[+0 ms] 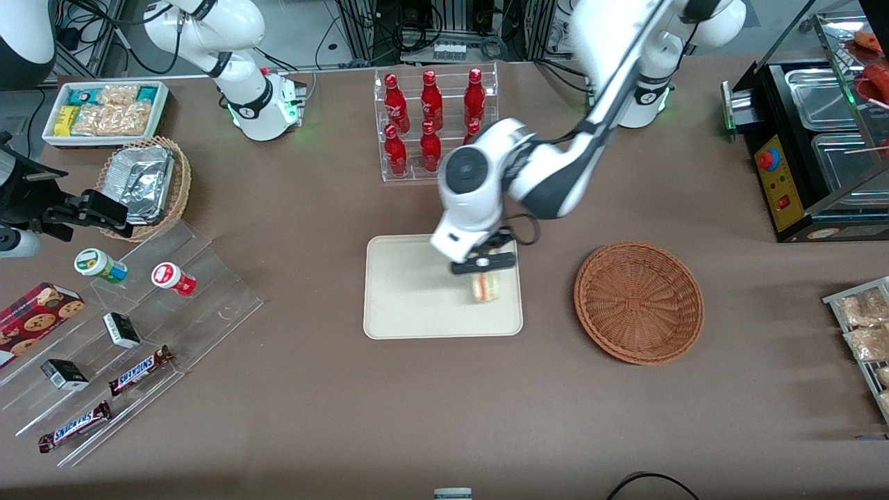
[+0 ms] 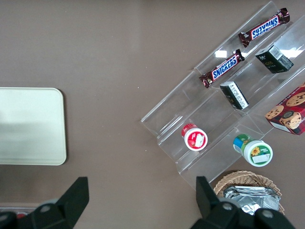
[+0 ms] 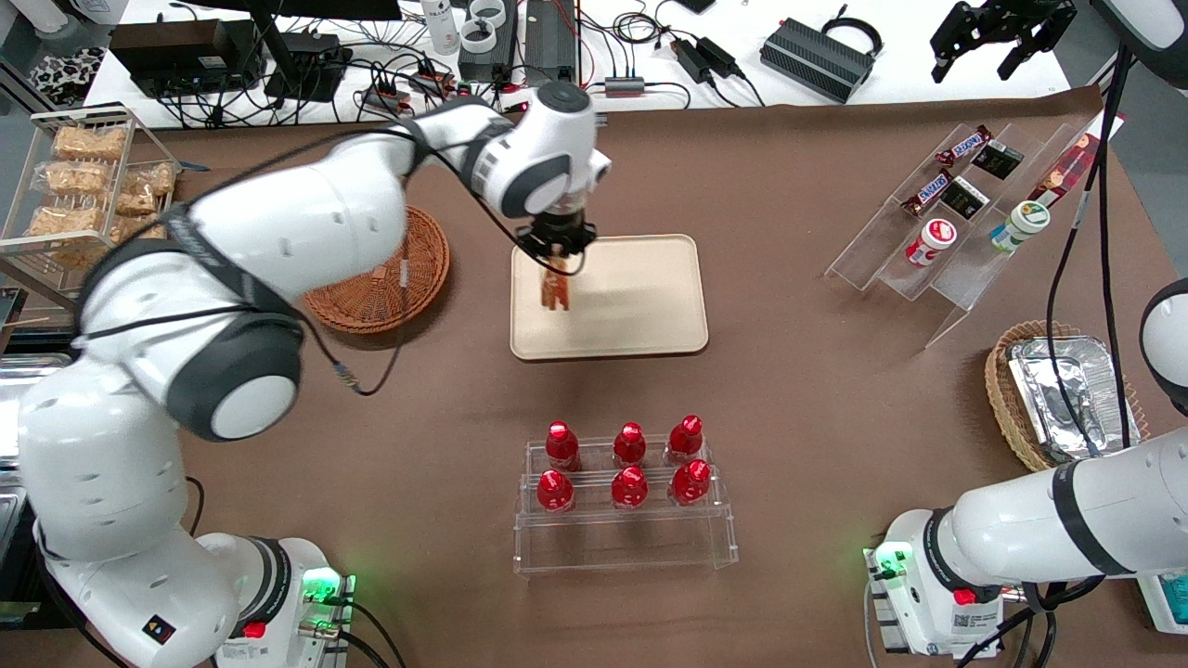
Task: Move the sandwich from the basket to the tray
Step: 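Lift the sandwich and carry it with the left gripper over the tray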
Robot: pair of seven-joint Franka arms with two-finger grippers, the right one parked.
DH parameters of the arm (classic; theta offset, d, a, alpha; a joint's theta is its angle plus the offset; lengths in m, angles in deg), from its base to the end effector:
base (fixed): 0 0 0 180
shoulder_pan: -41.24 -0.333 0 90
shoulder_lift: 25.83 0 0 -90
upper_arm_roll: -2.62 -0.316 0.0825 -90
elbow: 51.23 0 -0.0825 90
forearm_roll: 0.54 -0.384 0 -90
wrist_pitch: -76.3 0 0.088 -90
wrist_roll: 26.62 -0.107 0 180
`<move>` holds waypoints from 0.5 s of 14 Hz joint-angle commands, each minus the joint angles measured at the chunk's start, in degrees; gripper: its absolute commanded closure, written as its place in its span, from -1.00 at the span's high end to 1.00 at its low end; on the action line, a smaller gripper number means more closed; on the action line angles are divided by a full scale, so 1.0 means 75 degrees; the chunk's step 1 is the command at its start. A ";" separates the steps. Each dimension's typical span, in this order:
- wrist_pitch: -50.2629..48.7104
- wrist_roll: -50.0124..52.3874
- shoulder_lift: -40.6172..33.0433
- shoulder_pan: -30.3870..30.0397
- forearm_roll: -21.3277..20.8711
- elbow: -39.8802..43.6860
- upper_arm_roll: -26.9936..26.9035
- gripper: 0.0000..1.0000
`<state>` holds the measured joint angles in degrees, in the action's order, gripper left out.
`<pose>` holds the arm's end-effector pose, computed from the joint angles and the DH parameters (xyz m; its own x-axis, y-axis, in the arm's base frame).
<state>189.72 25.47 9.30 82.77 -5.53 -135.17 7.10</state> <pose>0.4982 -0.4949 0.3153 0.9961 0.0812 -0.0348 0.0775 -0.9924 -0.0955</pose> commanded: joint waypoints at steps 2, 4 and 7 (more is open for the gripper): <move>0.0612 0.0016 0.1070 0.0275 -0.0097 0.1019 -0.0106 -1.00; 0.1069 0.0039 0.1280 0.0276 -0.0061 0.1054 -0.0106 -1.00; 0.1283 0.0155 0.1469 0.0323 -0.0073 0.1101 -0.0094 -1.00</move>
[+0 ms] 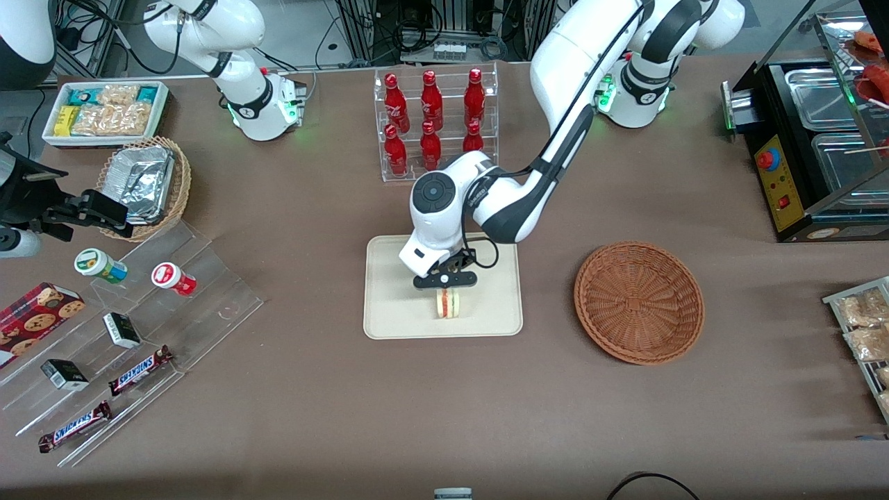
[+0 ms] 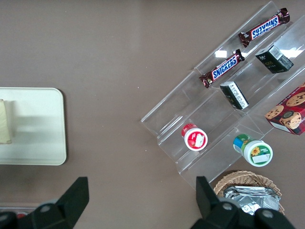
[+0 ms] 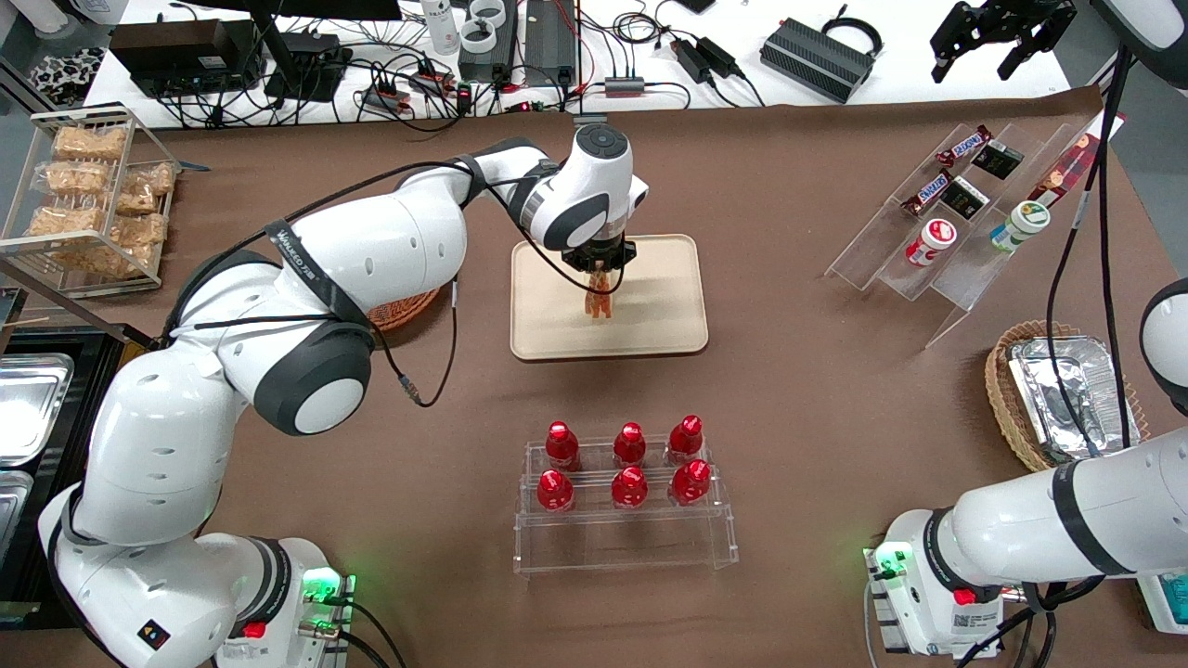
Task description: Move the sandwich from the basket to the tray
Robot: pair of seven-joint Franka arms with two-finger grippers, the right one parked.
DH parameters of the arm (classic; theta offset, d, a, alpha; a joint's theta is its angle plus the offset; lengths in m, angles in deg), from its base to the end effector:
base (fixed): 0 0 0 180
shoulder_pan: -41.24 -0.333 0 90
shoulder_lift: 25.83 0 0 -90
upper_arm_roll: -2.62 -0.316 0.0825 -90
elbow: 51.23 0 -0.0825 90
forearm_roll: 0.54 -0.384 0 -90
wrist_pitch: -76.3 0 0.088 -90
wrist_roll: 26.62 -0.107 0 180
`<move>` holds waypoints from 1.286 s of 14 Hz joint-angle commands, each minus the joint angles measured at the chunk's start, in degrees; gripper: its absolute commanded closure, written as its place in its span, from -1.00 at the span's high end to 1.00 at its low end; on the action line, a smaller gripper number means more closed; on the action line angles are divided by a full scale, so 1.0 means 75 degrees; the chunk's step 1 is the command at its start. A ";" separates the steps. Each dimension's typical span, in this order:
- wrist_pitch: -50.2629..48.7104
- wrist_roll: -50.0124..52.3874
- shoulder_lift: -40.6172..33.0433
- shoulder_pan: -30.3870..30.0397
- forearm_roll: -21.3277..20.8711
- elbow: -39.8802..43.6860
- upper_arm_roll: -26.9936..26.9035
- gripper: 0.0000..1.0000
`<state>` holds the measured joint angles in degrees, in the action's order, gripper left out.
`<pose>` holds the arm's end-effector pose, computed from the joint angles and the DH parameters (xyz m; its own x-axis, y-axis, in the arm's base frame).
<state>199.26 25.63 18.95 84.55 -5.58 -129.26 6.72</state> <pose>0.5097 -0.5324 0.2547 0.9981 0.0574 0.0215 0.0577 -0.9983 -0.0109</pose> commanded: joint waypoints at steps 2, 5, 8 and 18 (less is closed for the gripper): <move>0.0011 0.0171 0.0275 0.0190 -0.0089 0.0337 -0.0043 -1.00; 0.0000 0.0089 0.0347 0.0343 -0.0113 0.0325 -0.0090 0.88; -0.0222 0.0170 0.0043 0.0285 -0.0102 0.0325 -0.0102 0.98; -0.3760 0.0030 -0.3202 -0.1682 0.0145 0.0243 -0.0465 0.98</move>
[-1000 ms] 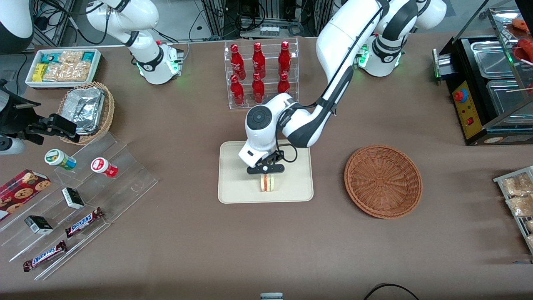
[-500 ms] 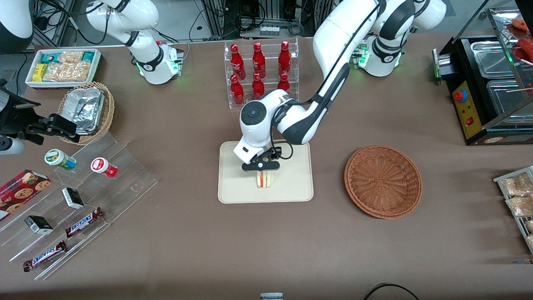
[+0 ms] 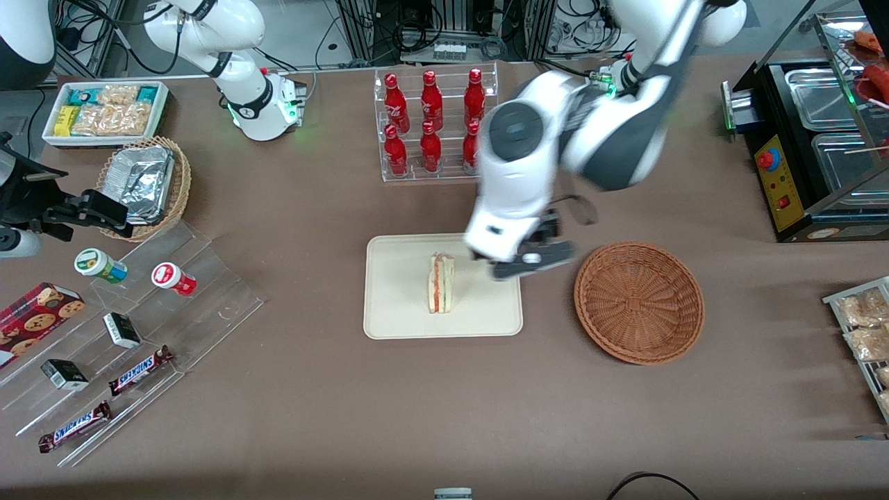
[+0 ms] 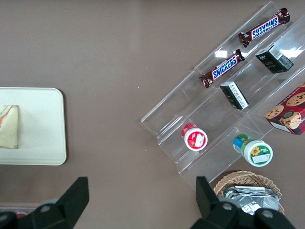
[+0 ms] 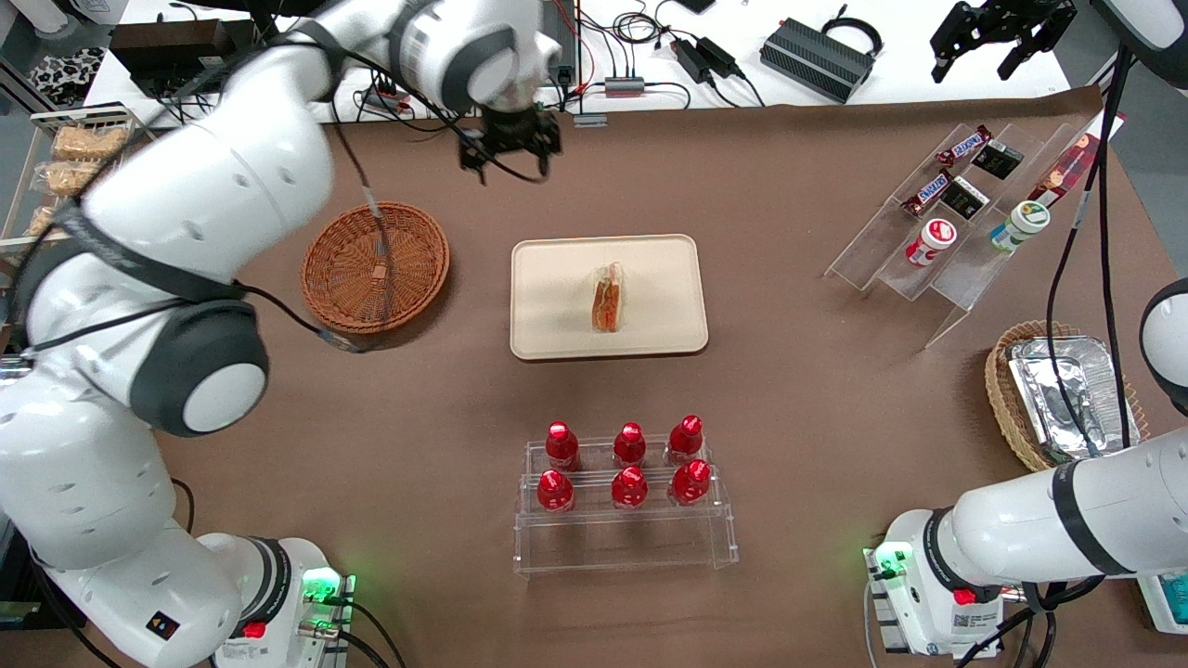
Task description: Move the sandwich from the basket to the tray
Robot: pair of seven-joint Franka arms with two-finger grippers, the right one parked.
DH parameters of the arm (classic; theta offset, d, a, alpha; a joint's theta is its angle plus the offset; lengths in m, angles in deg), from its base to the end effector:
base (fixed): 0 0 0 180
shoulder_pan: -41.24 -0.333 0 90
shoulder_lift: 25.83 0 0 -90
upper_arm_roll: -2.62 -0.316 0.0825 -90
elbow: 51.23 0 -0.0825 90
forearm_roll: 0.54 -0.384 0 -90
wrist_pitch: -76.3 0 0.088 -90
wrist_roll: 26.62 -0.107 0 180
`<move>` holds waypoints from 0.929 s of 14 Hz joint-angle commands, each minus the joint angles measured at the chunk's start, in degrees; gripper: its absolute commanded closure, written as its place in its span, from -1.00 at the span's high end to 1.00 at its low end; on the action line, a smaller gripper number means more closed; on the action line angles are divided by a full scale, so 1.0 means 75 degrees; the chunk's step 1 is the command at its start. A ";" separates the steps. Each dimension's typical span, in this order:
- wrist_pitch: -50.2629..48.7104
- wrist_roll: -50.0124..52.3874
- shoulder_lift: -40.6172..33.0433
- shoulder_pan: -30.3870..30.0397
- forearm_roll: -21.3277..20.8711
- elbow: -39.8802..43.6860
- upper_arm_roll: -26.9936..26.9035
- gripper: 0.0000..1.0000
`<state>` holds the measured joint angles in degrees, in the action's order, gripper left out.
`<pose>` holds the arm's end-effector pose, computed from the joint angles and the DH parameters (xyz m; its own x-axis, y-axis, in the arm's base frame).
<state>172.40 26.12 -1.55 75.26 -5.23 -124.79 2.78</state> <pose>0.5685 -0.3760 0.5072 0.9506 0.3072 0.0450 0.3098 -0.9480 -0.0728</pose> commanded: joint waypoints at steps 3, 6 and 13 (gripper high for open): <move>-0.0708 -0.1096 -0.0975 -0.1544 0.0051 -0.0375 0.0060 0.98; -0.0604 -0.2515 -0.1023 -0.2820 0.0052 -0.0364 0.0060 0.98; 0.0944 -0.4262 -0.1045 -0.4020 0.0098 -0.1477 0.0060 0.98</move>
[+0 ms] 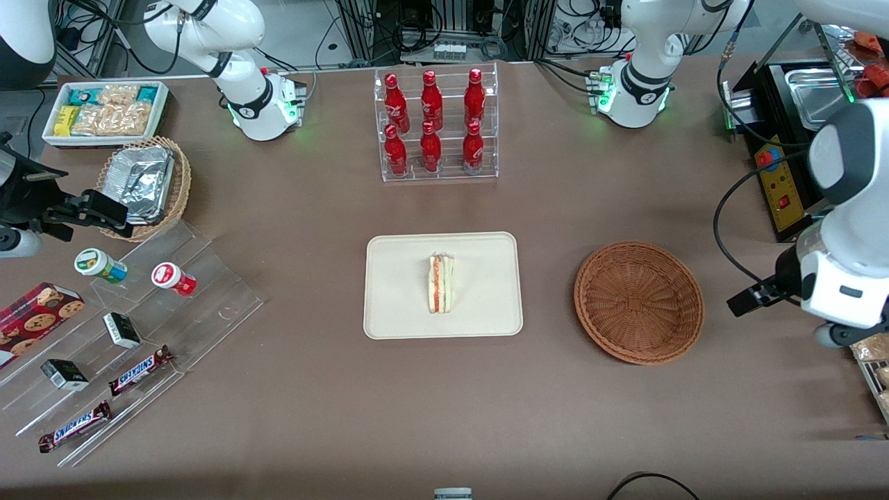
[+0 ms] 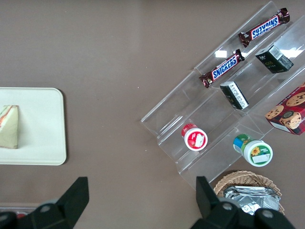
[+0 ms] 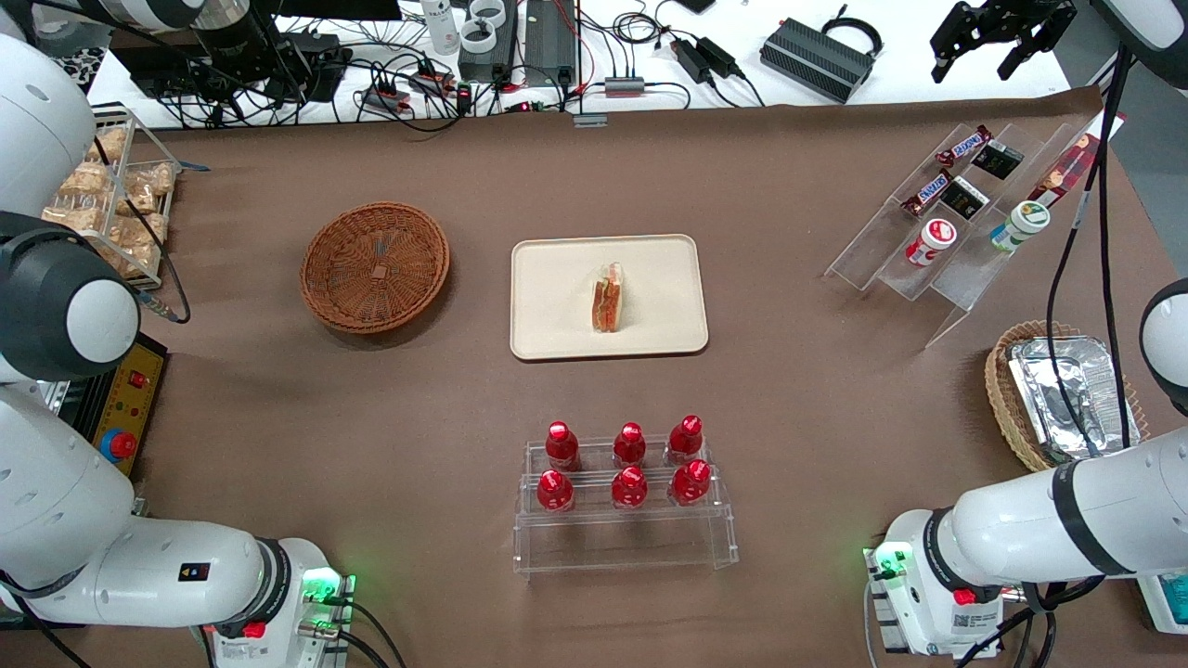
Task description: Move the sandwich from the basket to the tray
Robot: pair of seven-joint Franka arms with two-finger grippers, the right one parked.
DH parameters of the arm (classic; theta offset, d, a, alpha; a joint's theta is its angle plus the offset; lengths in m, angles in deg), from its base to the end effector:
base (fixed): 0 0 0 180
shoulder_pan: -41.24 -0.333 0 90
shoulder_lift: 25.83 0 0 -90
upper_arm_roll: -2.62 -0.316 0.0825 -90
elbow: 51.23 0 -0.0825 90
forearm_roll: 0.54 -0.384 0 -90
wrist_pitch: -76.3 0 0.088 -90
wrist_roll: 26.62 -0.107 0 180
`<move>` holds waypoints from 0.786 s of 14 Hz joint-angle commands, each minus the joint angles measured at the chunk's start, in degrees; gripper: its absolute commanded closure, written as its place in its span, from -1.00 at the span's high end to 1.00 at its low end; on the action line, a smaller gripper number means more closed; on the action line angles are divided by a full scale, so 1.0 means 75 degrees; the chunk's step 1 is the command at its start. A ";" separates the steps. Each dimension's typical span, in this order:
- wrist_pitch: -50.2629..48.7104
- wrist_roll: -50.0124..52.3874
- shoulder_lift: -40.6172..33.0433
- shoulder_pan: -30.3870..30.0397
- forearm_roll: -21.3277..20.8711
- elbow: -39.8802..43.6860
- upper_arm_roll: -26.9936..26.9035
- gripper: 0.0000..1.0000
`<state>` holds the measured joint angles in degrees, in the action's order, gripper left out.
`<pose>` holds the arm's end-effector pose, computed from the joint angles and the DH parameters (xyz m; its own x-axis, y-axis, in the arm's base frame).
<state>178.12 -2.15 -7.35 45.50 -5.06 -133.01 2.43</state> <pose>0.6607 -0.0405 0.5150 0.9416 0.3320 0.0567 0.3352 -0.9402 -0.0605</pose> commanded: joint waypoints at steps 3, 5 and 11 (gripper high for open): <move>-0.0402 -0.0963 -0.0727 -0.0285 0.0122 -0.0382 0.0118 0.98; -0.1116 -0.1794 -0.1137 -0.0496 0.0402 -0.0382 0.0107 0.98; -0.2128 -0.3192 -0.2203 -0.0802 0.0415 -0.0789 0.0106 0.98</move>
<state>162.29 -24.22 -20.14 40.33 -2.85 -134.74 2.54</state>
